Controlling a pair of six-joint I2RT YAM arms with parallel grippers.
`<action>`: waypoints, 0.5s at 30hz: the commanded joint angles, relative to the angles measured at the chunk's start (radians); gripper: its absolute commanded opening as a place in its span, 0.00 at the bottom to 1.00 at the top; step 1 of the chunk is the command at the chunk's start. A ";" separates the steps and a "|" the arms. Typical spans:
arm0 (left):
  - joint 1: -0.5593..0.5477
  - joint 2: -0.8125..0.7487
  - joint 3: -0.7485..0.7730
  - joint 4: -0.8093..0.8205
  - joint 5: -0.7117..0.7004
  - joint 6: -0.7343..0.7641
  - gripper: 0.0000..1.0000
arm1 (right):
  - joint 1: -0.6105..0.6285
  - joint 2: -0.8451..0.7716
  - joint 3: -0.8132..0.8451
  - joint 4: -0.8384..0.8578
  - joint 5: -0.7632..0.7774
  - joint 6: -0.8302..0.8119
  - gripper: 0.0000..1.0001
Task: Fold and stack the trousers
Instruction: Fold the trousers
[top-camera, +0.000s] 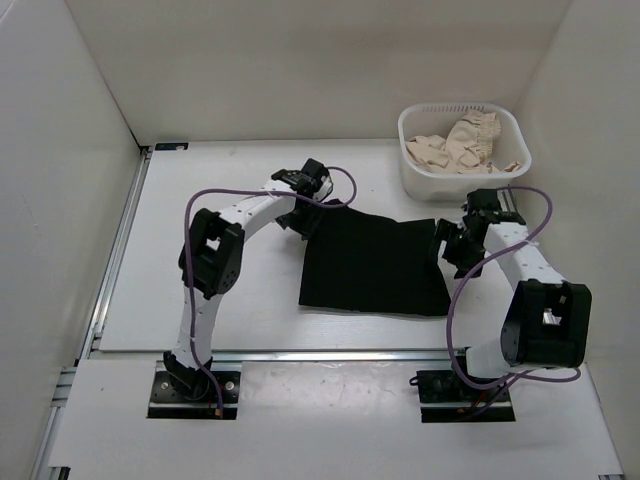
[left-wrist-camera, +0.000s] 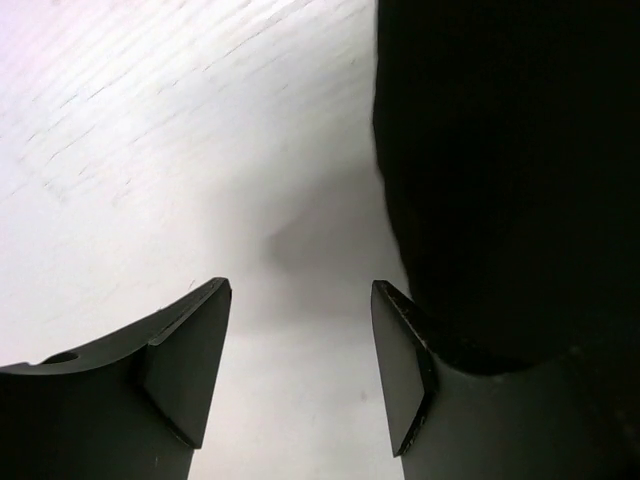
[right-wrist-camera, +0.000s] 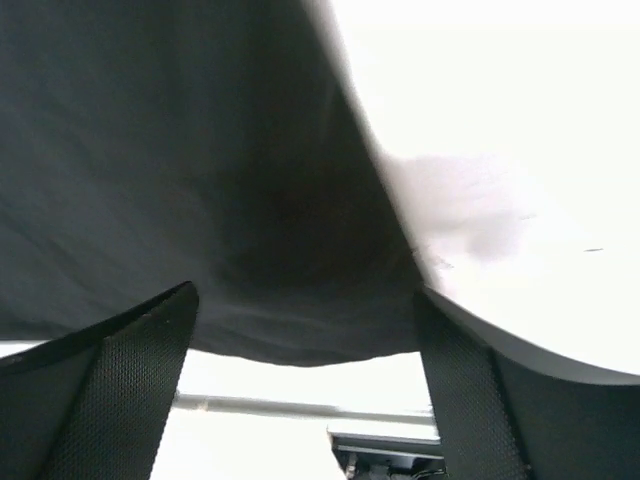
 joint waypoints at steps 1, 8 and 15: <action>0.032 -0.173 -0.037 -0.007 0.004 -0.001 0.70 | -0.021 -0.032 0.090 -0.051 0.159 0.066 0.86; 0.102 -0.262 -0.174 -0.016 -0.022 -0.001 0.70 | -0.021 0.224 0.201 -0.072 0.361 0.132 0.24; 0.245 -0.356 -0.287 -0.016 0.041 -0.001 0.70 | 0.015 0.345 0.097 0.117 0.174 0.253 0.09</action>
